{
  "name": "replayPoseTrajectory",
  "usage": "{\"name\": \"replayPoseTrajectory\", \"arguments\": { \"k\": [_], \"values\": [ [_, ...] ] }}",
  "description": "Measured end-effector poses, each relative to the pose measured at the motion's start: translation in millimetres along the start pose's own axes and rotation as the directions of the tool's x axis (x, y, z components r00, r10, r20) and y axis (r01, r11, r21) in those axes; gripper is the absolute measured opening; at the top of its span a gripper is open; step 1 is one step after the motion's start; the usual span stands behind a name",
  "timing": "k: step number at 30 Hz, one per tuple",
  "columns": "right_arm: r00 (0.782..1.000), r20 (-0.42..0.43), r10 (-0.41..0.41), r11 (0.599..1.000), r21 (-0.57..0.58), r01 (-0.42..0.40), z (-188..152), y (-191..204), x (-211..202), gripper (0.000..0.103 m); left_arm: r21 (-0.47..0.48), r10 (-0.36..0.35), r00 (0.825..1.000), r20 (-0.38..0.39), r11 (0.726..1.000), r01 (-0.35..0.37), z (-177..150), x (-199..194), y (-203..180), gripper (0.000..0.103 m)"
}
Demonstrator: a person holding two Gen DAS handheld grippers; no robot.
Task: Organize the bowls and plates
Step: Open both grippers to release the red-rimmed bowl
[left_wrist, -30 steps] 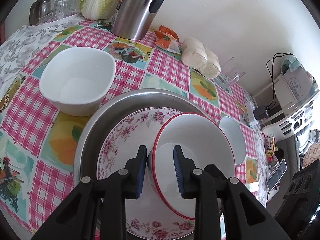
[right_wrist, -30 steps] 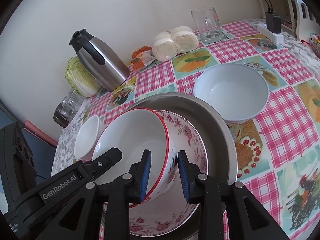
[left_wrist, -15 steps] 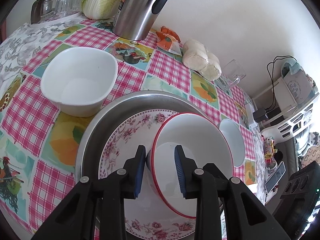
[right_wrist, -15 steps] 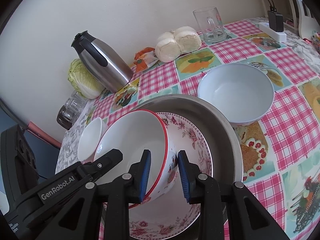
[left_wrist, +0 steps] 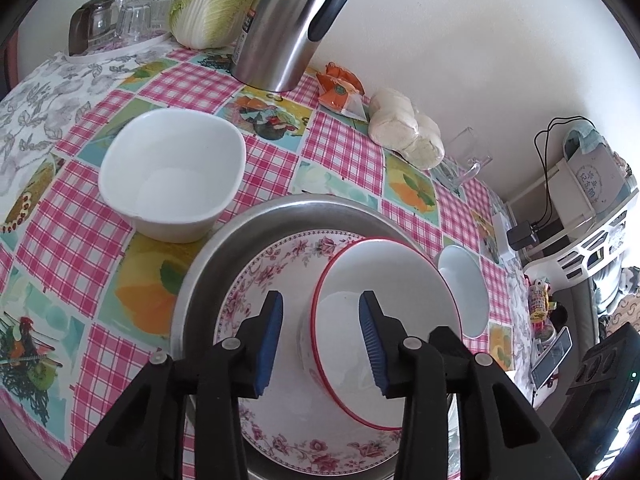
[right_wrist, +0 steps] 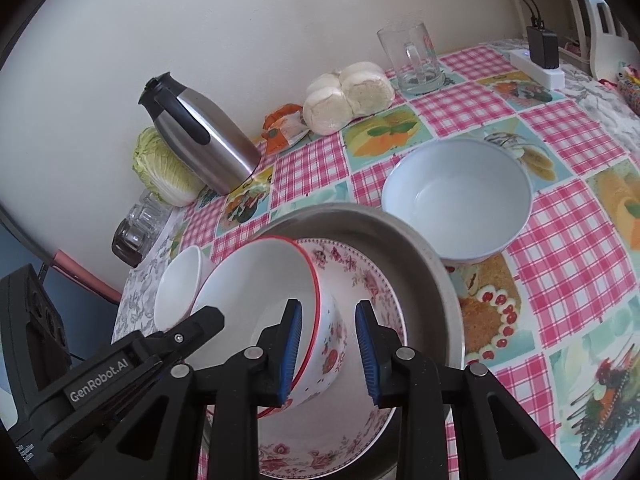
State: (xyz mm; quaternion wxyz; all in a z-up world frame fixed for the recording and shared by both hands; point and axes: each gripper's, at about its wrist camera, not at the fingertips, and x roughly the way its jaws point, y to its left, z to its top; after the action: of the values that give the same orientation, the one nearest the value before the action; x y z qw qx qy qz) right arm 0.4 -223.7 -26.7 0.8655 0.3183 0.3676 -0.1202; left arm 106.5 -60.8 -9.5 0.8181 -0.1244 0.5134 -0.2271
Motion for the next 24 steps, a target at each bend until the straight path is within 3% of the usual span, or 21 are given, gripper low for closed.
{"name": "replayPoseTrajectory", "arguments": {
  "k": [6,10,15,17,21,24],
  "values": [
    [1.0,0.029,0.008,1.0,0.007,-0.008,9,1,-18,0.031,0.024,0.028,0.999,0.032,0.999,-0.029,3,-14,-2,0.048],
    [0.999,0.043,-0.021,1.0,-0.008,0.021,13,5,-29,0.033,0.031,0.028,0.998,0.052,0.999,-0.03,5,-23,-4,0.059],
    [0.994,0.056,-0.092,0.995,-0.041,0.094,15,8,-39,0.048,0.012,0.054,0.997,0.061,0.998,-0.055,6,-31,0,0.067],
    [0.994,0.05,-0.096,0.995,-0.032,0.097,16,8,-40,0.06,0.003,0.075,0.995,0.06,0.997,-0.075,7,-32,3,0.073],
    [0.994,0.041,-0.104,0.994,-0.041,0.105,16,8,-39,0.069,0.006,0.122,0.991,0.058,0.992,-0.122,6,-32,6,0.078],
    [0.995,0.039,-0.097,0.994,-0.048,0.099,15,9,-38,0.086,0.006,0.159,0.986,0.052,0.987,-0.159,6,-29,8,0.083]
  ]
}}
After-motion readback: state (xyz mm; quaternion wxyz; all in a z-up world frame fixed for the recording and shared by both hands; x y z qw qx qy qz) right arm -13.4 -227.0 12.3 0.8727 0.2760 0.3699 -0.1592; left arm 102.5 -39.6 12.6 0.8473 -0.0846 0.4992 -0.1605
